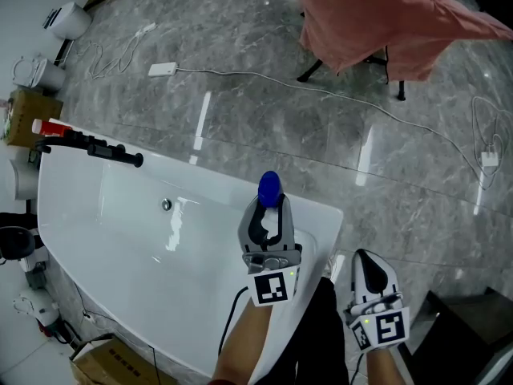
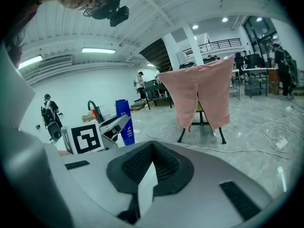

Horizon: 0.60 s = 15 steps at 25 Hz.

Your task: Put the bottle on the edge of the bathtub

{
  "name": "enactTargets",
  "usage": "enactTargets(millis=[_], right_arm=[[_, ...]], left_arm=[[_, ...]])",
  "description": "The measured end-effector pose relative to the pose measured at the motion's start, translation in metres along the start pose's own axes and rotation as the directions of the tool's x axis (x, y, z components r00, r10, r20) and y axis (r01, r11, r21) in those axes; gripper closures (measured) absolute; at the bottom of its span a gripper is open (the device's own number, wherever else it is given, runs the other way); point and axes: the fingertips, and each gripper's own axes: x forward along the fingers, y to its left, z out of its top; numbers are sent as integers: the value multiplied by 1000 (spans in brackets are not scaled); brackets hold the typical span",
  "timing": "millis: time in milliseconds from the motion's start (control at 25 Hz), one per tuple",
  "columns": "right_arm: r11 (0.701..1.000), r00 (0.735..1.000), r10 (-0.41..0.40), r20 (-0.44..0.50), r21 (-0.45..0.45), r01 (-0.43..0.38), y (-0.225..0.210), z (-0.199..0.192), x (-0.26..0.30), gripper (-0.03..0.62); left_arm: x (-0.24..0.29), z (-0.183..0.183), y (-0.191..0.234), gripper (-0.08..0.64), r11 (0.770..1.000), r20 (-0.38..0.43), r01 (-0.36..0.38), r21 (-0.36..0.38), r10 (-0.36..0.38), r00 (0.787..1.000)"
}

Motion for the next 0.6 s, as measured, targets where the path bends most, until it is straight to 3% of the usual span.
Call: enactTargets(millis=[600], right_arm=[[1000,1000,9,15,7,-9,11,-1,-3,595]], left_arm=[[-23,-8,-2,413,999,-62,22,37,-19,998]])
